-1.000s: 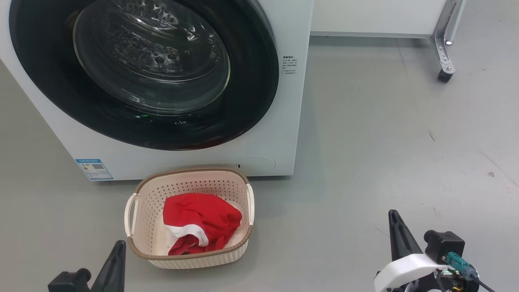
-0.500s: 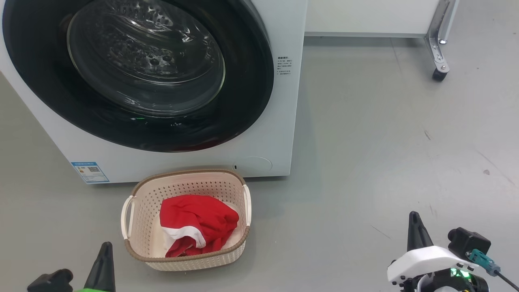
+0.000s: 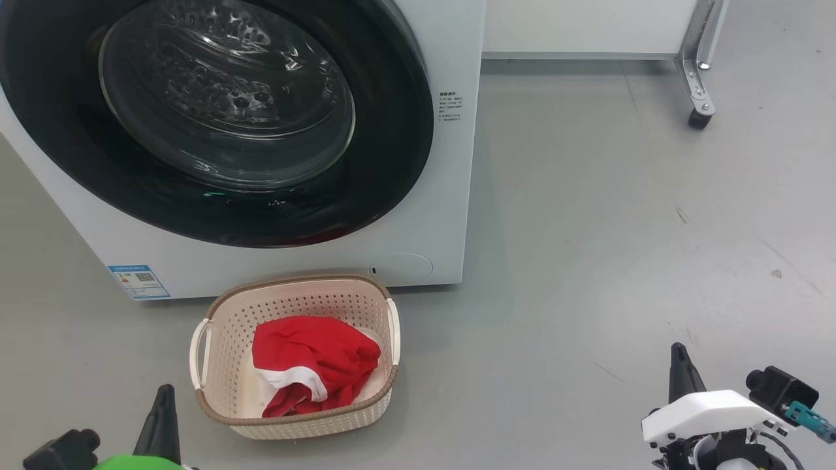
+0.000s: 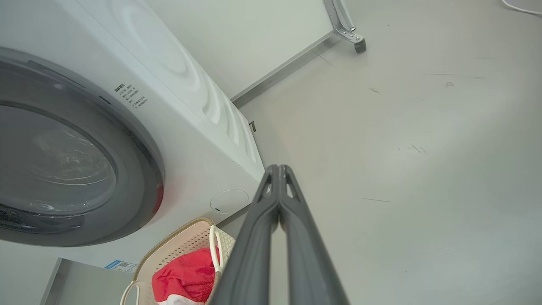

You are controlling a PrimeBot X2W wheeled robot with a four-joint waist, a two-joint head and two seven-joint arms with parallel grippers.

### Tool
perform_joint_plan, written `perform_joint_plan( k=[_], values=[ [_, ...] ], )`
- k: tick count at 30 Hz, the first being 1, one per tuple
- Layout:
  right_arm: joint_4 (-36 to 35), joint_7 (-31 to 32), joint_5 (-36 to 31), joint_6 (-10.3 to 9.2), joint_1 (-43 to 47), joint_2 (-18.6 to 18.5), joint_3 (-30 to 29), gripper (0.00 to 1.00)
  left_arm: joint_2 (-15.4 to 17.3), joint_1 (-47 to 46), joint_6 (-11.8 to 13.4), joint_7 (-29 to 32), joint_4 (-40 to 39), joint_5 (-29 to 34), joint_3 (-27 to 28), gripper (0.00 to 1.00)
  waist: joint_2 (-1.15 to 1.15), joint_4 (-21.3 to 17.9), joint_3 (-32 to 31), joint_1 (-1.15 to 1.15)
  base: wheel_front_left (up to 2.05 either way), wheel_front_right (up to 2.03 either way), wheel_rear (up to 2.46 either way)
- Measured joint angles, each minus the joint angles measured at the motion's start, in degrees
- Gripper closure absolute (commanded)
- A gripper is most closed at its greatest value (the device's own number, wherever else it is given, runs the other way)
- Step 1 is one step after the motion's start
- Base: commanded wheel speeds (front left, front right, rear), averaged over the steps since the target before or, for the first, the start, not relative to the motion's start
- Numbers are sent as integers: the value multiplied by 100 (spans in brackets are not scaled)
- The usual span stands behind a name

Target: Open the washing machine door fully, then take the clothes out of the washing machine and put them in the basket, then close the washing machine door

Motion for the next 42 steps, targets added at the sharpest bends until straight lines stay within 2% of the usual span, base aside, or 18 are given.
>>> perform_joint_plan(
  k=[42],
  values=[
    [-36, 739, 3080, 504, -264, -129, -644, 100, -148, -434, 0, 818, -68, -2973, 326, 100, 0, -238, -40, 0, 0, 0, 0]
  ],
)
